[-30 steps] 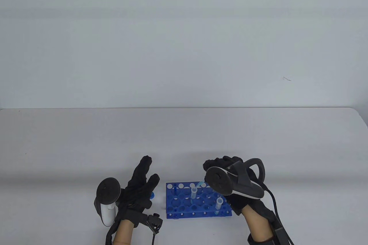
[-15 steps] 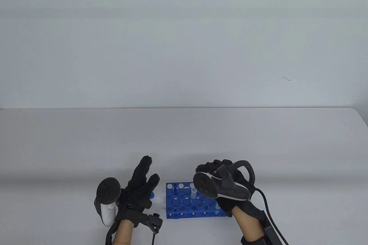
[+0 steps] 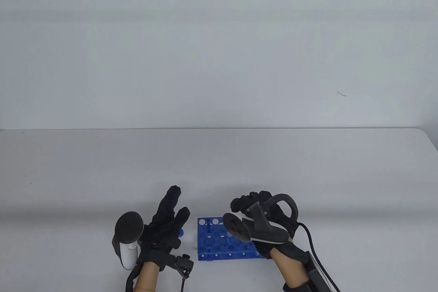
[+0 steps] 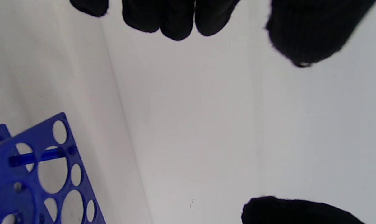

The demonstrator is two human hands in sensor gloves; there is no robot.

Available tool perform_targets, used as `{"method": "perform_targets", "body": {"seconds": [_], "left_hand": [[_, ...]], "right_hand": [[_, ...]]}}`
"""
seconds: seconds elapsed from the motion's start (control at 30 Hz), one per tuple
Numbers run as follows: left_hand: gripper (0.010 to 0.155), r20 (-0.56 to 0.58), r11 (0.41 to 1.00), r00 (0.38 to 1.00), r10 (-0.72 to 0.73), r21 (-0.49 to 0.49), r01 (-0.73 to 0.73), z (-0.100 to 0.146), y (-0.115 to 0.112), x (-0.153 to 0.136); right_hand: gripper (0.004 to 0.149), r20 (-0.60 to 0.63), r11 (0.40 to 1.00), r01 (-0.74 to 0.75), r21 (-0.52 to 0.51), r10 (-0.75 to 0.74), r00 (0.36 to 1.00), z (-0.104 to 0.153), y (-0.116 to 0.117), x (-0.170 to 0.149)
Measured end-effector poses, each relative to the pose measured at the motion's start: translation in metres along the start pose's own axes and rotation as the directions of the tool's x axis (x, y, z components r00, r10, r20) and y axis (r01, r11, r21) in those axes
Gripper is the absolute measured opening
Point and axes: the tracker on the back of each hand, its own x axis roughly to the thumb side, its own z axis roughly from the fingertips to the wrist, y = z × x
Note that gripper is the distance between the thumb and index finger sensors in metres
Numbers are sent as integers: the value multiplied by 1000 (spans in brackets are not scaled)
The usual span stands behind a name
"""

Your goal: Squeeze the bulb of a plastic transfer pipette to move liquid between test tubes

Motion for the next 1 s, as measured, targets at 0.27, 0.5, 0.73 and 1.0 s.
{"method": "perform_targets", "body": {"seconds": [0.27, 0.5, 0.73, 1.0], "left_hand": [[89, 0, 1000, 1000, 0, 0, 0, 0, 0, 0], [88, 0, 1000, 1000, 0, 0, 0, 0, 0, 0], [88, 0, 1000, 1000, 0, 0, 0, 0, 0, 0], [88, 1, 1000, 1000, 4, 1, -4, 0, 0, 0]], "right_hand": [[42, 3, 999, -28, -31, 28, 1000, 1, -2, 2], [40, 0, 997, -45, -70, 45, 999, 2, -3, 2], [40, 1, 995, -55, -84, 55, 998, 2, -4, 2], [43, -22, 999, 12, -30, -13, 1000, 4, -10, -7]]}}
